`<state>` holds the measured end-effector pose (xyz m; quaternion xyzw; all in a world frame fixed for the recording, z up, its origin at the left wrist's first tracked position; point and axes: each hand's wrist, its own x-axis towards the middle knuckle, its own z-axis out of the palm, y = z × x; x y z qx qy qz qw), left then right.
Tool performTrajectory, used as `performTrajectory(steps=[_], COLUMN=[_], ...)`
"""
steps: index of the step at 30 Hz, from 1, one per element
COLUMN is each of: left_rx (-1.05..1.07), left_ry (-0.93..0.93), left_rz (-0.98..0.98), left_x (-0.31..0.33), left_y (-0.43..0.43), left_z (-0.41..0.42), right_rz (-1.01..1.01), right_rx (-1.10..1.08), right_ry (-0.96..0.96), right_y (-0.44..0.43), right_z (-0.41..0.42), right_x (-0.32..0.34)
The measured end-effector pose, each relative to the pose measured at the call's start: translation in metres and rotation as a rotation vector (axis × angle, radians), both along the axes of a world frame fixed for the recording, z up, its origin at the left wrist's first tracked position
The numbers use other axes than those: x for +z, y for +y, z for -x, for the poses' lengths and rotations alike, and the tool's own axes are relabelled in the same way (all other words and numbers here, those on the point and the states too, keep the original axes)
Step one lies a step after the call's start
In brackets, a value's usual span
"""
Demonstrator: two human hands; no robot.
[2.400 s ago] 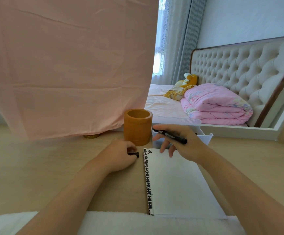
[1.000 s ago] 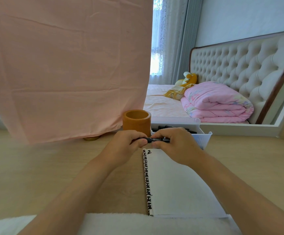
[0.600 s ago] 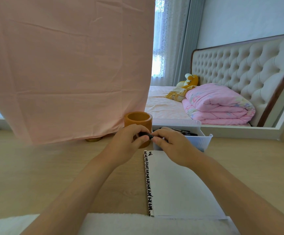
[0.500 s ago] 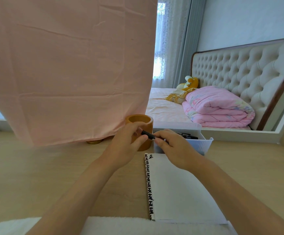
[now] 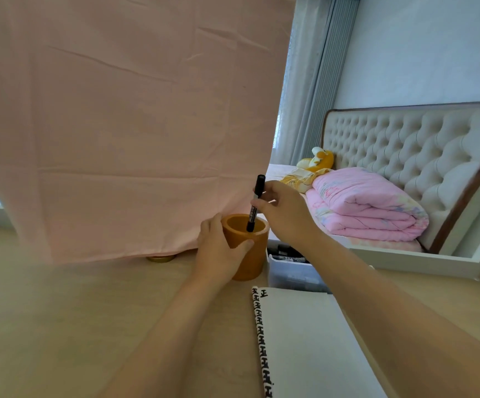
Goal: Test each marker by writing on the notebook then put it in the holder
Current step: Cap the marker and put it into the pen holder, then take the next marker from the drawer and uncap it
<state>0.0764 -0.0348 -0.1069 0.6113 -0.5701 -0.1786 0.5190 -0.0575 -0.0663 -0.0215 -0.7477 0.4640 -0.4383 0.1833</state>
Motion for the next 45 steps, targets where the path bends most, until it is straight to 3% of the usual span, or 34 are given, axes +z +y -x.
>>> performTrajectory(steps=[5, 9, 12, 15, 17, 20, 24, 29, 39, 43, 45], left_rx=[-0.039, -0.055, -0.051, 0.020, 0.095, 0.072, -0.223, -0.365, -0.345, -0.262, -0.220], left_ry=[0.072, 0.062, -0.011, -0.155, -0.268, -0.382, -0.461, -0.533, -0.500, -0.510, -0.512], left_rz=[-0.010, 0.002, -0.015, 0.009, 0.167, 0.441, 0.304, 0.205, 0.198, 0.244, 0.291], left_x=[-0.005, -0.004, -0.002, 0.003, 0.010, 0.022, 0.016, -0.010, -0.018, -0.016, -0.010], left_y=[-0.005, -0.007, -0.007, -0.004, 0.003, 0.014, 0.018, 0.012, 0.010, 0.014, 0.016], left_z=[-0.006, -0.010, -0.011, -0.009, -0.005, 0.012, 0.045, 0.050, 0.050, 0.053, 0.055], right_rz=[-0.055, -0.103, -0.145, -0.011, 0.022, -0.136, -0.276, -0.319, -0.320, -0.144, -0.061], right_rx=[-0.065, 0.020, 0.104, 0.025, -0.024, -0.039, -0.055, -0.045, -0.002, -0.052, -0.050], right_ry=[0.499, 0.610, 0.574, 0.405, 0.421, 0.625, 0.716, 0.763, 0.819, 0.767, 0.645], right_y=[-0.011, -0.013, -0.013, -0.017, -0.022, -0.024, -0.029, -0.036, -0.037, -0.021, -0.009], right_z=[-0.013, -0.014, -0.003, 0.019, 0.040, 0.072, 0.097, 0.100, 0.101, 0.111, 0.120], right_x=[-0.017, -0.013, -0.011, -0.012, -0.014, -0.019, -0.029, -0.030, -0.033, -0.029, -0.029])
